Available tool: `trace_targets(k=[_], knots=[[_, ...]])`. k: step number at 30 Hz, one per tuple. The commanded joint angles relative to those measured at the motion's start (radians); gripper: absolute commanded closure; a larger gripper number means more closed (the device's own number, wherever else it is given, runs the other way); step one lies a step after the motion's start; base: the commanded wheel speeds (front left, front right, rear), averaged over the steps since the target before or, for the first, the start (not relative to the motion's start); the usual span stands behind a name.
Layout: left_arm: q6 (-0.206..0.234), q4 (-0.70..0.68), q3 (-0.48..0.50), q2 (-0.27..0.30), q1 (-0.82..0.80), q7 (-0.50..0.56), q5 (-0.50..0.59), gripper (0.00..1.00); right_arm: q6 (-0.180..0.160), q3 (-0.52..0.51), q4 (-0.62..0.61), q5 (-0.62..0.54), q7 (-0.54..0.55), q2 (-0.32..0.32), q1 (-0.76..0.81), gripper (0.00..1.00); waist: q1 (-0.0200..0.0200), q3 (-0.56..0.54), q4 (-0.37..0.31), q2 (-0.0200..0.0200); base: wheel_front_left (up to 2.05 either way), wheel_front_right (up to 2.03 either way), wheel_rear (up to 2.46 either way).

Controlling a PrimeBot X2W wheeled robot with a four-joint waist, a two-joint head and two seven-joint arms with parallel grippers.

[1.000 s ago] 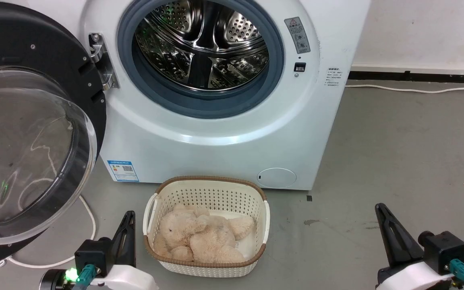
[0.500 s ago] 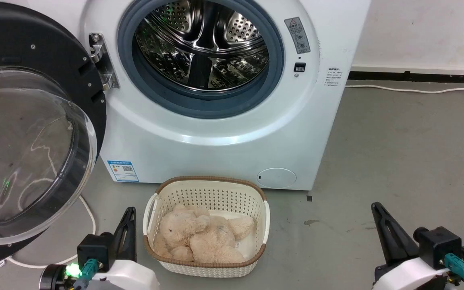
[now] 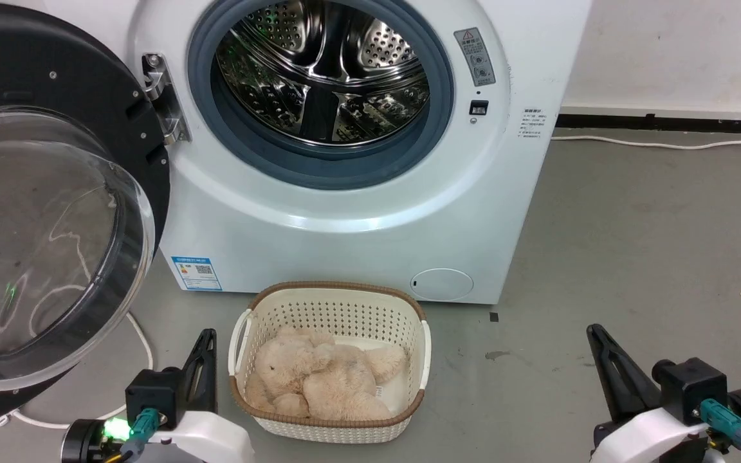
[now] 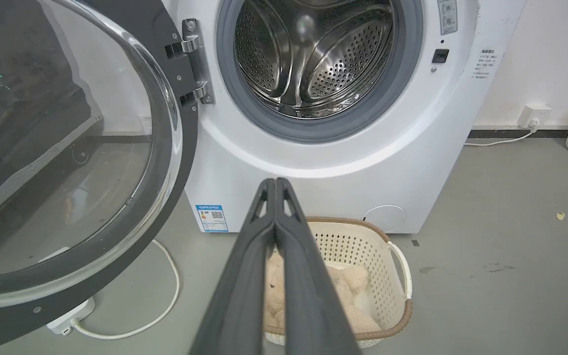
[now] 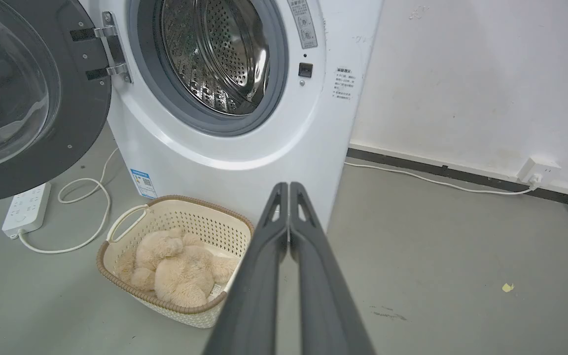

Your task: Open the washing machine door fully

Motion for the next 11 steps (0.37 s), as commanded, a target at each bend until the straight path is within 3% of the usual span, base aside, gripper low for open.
trace_targets(k=[1, 11], knots=[[-0.005, -0.007, 0.006, -0.001, -0.016, 0.007, 0.013, 1.00, -0.001, 0.004, 0.004, -0.006, 0.005, 0.001, -0.019, 1.00, 0.0000, 0.000, 0.000, 0.0000, 0.00, 0.00, 0.00], [-0.006, -0.014, 0.009, -0.003, -0.020, 0.021, 0.025, 1.00, -0.001, 0.008, 0.008, -0.008, 0.019, 0.001, -0.026, 1.00, 0.0000, 0.000, 0.000, 0.0000, 0.00, 0.00, 0.00]])
